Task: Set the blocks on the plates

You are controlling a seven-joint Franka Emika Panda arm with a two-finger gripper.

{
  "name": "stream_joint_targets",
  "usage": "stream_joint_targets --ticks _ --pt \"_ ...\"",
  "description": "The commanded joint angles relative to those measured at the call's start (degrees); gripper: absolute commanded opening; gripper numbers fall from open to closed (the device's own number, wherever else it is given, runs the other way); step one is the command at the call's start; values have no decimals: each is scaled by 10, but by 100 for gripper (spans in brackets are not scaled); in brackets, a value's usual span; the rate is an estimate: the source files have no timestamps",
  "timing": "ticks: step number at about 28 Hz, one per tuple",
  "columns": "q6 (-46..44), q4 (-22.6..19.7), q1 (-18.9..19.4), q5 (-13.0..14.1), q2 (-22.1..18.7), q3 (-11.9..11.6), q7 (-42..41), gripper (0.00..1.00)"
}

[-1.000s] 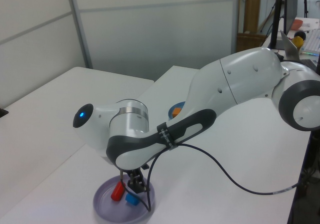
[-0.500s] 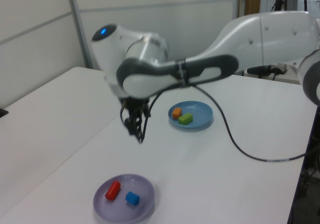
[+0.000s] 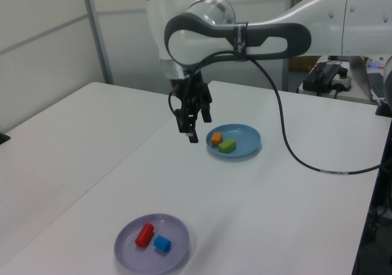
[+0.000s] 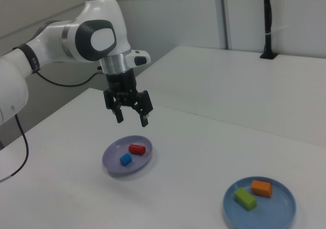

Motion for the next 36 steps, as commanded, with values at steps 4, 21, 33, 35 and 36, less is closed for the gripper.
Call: stream_joint_targets --ticks 4,21,33,35,36 --pt "-15 -26 -10 17 -25 -8 25 100" --pt "40 -22 -29 34 -86 0 66 94" --pt "42 -24 -36 36 -102 -6 64 0" --pt "40 -22 -37 32 -102 -7 62 0" --pt "39 -22 -37 29 -103 -7 62 0"
